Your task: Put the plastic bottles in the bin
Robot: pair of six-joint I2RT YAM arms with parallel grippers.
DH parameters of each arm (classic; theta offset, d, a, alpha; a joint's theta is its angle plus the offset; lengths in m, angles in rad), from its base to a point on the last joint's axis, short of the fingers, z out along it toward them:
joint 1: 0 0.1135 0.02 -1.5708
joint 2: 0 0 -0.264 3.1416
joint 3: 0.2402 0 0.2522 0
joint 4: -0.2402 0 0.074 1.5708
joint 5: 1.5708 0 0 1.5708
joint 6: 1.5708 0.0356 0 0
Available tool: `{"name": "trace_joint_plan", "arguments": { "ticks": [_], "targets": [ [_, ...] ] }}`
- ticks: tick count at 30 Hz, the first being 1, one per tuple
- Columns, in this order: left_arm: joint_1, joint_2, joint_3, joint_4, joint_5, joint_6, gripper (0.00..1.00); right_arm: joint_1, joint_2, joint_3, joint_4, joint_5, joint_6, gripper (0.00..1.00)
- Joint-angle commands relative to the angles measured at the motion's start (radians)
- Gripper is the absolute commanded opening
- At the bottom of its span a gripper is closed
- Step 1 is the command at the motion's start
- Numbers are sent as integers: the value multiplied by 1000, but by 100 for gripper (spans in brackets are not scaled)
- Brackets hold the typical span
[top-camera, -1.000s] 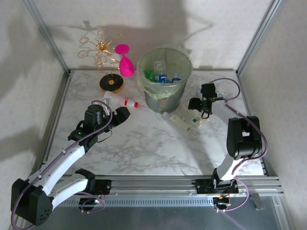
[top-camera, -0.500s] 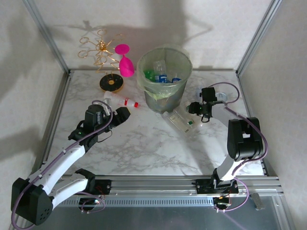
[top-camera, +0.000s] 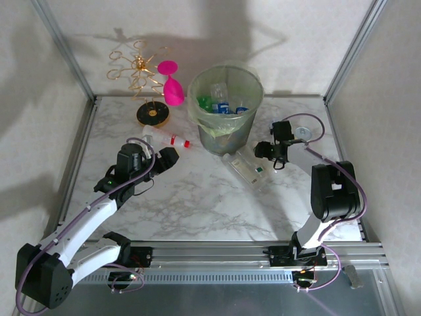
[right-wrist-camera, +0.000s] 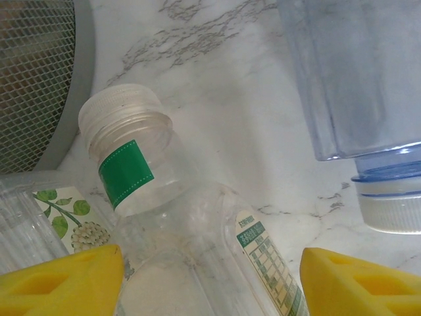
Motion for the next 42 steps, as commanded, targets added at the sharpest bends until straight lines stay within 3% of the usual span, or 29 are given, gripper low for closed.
{"name": "trace_joint_plan", "arguments": {
  "ticks": [1, 6, 9, 15, 18, 22, 26, 29, 37, 42],
  "targets": [
    [8, -6, 21, -5, 27, 25, 78, 19, -1, -21, -42, -18, 4, 71],
    [8, -11, 30, -16, 27, 30, 77, 36, -47, -59, -46, -61, 29, 72],
    [8, -13, 35, -22, 29, 34, 78, 38, -87, -89, -48, -85, 37, 79],
    [8, -15, 43, -29, 28, 37, 78, 40, -126, -124, -50, -105, 46, 79],
    [8, -16, 48, -32, 33, 37, 78, 61, -118, -119, -70, -42, 30, 76],
    [8, -19, 54, -42, 35, 42, 78, 101, -113, -113, -93, 33, 19, 84],
    [8, -21, 57, -45, 36, 42, 78, 107, -121, -119, -96, 66, 18, 85],
    [8, -20, 60, -49, 37, 44, 78, 106, -125, -129, -97, 93, 17, 94],
    [7, -31, 57, -54, 36, 43, 78, 106, -131, -144, -85, 91, 17, 73],
    [8, -35, 57, -57, 34, 43, 78, 113, -118, -147, -83, 105, 10, 66]
  ]
}}
